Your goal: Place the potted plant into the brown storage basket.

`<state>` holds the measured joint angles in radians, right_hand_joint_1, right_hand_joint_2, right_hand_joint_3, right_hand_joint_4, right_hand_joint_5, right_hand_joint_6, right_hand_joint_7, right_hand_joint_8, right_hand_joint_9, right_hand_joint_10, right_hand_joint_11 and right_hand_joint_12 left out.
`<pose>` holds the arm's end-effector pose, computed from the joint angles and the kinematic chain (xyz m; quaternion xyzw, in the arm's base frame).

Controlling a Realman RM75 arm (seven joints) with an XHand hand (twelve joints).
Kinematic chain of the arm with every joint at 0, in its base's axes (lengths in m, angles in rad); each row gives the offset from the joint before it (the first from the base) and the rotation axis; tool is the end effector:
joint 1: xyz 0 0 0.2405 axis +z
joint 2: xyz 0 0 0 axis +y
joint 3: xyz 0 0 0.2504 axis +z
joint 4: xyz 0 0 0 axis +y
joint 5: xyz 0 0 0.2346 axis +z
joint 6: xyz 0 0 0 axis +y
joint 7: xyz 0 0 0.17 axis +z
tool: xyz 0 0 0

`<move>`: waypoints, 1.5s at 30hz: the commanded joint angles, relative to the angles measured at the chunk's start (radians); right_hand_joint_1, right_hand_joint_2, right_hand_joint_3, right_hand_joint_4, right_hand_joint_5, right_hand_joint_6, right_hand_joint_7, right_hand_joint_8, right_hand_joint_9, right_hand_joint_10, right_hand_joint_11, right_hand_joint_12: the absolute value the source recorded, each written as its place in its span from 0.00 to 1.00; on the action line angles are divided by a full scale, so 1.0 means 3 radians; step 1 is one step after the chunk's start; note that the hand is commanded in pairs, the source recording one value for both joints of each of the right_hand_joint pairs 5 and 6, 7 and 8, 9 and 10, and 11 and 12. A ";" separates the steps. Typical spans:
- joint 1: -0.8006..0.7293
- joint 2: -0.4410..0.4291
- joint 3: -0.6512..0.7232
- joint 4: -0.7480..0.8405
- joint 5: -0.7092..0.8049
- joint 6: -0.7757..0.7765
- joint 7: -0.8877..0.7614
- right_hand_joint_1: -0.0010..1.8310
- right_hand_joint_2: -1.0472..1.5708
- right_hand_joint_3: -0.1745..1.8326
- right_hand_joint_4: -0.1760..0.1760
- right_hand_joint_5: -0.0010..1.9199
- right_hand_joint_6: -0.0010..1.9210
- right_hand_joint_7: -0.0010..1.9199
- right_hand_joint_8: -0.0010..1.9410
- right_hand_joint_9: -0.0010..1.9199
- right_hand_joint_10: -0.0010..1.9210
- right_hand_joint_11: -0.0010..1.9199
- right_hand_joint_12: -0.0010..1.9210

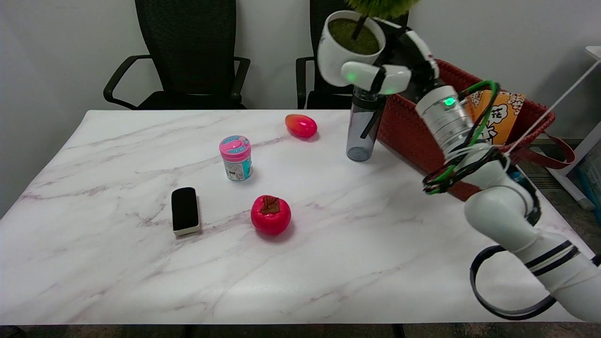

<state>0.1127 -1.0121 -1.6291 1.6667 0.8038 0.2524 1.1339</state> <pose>-0.1056 -0.4101 0.3438 0.6326 -0.3427 0.5460 0.4293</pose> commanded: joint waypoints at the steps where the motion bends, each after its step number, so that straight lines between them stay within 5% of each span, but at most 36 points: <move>1: 0.0307 0.0368 0.1186 -0.0635 -0.0012 -0.0810 0.0023 0.67 0.65 0.55 0.50 0.47 0.47 0.53 0.52 0.33 0.33 0.22 0.22; 13: 0.1198 0.0536 0.1005 -0.2114 -0.0054 -0.0761 -0.0258 0.67 0.66 0.55 0.50 0.48 0.48 0.52 0.52 0.33 0.33 0.24 0.23; 22: 0.1350 0.0541 0.0949 -0.2800 -0.0054 -0.0434 -0.0300 0.67 0.67 0.53 0.50 0.47 0.47 0.56 0.55 0.38 0.38 0.30 0.30; 27: 0.1191 0.0541 0.0909 -0.2763 -0.0030 -0.0424 -0.0288 0.67 0.68 0.51 0.50 0.48 0.48 0.58 0.57 0.45 0.45 0.40 0.40; 45: 0.1287 0.0726 0.0146 -0.2312 -0.0083 -0.0457 -0.0328 0.67 0.66 0.53 0.50 0.46 0.46 0.57 0.57 0.45 0.45 0.42 0.42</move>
<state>0.4488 -0.8499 -1.4142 0.9483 0.7939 0.1129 1.0589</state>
